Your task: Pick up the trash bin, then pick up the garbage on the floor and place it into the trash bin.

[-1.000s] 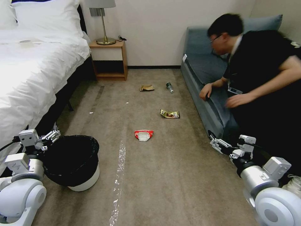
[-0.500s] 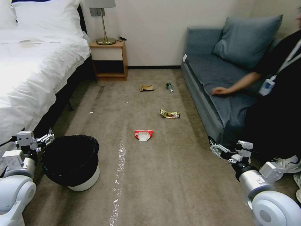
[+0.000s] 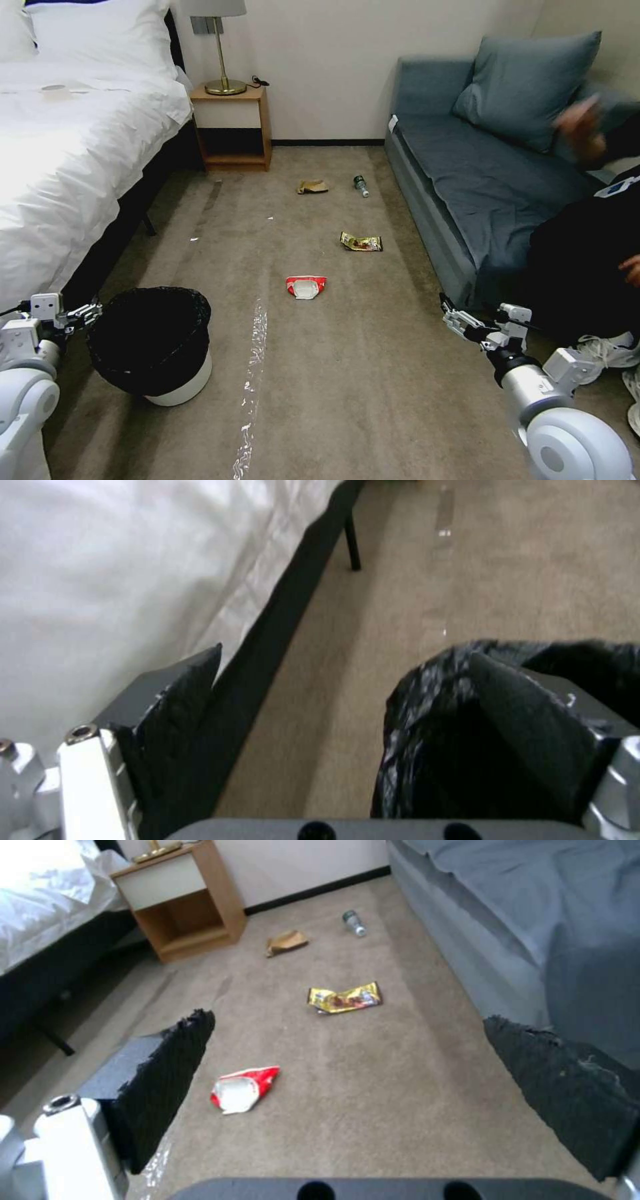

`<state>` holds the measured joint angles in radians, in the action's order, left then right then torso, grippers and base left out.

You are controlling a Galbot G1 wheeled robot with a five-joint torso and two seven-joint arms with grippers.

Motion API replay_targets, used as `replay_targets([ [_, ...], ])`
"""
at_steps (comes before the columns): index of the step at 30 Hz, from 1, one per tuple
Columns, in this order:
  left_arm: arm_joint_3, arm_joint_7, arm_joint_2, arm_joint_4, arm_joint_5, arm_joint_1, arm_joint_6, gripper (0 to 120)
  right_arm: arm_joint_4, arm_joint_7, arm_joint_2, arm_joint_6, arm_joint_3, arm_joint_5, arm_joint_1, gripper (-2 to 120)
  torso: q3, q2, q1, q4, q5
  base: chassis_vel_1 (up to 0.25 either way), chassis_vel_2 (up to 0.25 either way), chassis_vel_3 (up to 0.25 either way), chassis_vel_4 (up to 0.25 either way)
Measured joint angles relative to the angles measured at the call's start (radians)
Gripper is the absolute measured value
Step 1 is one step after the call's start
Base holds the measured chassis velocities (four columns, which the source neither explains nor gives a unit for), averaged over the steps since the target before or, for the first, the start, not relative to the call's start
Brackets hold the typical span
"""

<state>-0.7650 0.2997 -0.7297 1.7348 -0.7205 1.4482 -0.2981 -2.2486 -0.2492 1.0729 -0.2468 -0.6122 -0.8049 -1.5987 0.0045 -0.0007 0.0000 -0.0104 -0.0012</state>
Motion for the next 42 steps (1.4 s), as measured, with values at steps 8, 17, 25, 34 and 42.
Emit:
replay_targets([
  [8, 0.011, 0.000, 0.060, 0.014, -0.149, 0.000, -0.168, 98, 0.003, -0.001, 0.014, 0.001, 0.035, 0.016, 0.022, 100, 0.000, 0.000, 0.000, 0.0001, 0.0001, 0.000, 0.000, 0.000, 0.000],
  [17, 0.012, 0.018, 0.078, -0.021, -0.255, -0.043, -0.270, 98, 0.016, 0.016, 0.030, 0.018, 0.050, 0.048, 0.014, 100, 0.000, 0.000, 0.000, 0.0001, 0.0001, 0.000, 0.000, 0.000, 0.000],
  [25, 0.062, 0.021, 0.067, -0.111, -0.289, -0.143, -0.291, 98, 0.028, 0.027, 0.050, 0.035, 0.082, 0.083, 0.010, 100, 0.000, 0.000, 0.000, 0.0002, 0.0000, 0.000, 0.000, 0.000, 0.000],
  [34, 0.175, 0.017, 0.024, -0.175, -0.286, -0.272, -0.286, 97, 0.029, 0.043, 0.044, 0.050, 0.113, 0.097, 0.022, 100, 0.000, 0.000, 0.000, 0.0001, 0.0001, 0.000, 0.000, 0.000, 0.000],
  [42, 0.241, 0.024, -0.005, -0.212, -0.269, -0.331, -0.296, 97, 0.042, 0.048, 0.018, 0.057, 0.096, 0.066, 0.027, 100, 0.000, 0.000, 0.000, -0.0001, 0.0003, 0.000, 0.000, 0.000, 0.000],
])
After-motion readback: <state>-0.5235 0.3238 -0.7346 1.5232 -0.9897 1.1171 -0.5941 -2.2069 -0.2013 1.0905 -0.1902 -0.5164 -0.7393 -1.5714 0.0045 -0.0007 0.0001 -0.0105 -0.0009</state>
